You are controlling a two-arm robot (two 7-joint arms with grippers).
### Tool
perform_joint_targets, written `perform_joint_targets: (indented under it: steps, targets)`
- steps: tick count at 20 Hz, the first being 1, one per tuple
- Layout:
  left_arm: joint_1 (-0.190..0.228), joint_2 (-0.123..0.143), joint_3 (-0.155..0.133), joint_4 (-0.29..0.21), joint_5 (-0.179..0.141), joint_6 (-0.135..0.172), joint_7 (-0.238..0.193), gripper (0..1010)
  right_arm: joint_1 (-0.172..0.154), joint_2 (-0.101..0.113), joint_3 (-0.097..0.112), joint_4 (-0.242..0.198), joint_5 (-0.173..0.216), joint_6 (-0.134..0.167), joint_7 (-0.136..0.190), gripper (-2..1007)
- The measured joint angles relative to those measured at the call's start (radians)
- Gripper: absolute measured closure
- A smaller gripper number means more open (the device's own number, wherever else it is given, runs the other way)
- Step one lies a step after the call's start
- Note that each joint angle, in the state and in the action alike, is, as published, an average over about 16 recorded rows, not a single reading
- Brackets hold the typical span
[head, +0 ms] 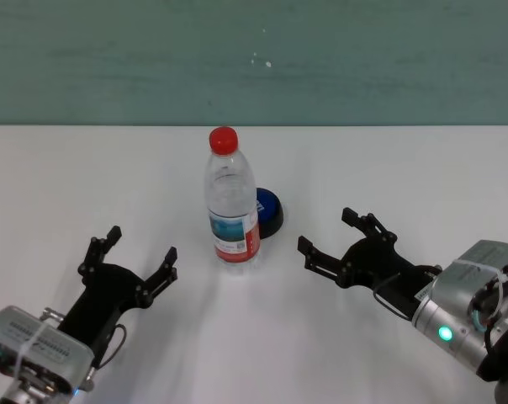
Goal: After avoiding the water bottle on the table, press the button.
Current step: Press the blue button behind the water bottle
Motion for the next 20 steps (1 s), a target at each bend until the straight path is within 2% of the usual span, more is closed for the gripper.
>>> perform_joint_targets:
  steps: [9,14,20]
  targets:
    - [0.0,0.0,0.0,0.0,0.0,0.0,0.0,10,-0.002,0.021,-0.012,-0.003,0.035,-0.003,-0.016,1]
    - [0.0,0.0,0.0,0.0,0.0,0.0,0.0,10,-0.013,0.041,-0.011,-0.026,0.042,0.014,-0.033,1]
    - [0.0,0.0,0.0,0.0,0.0,0.0,0.0,10,-0.04,0.068,0.002,-0.067,0.041,0.037,-0.055,1]
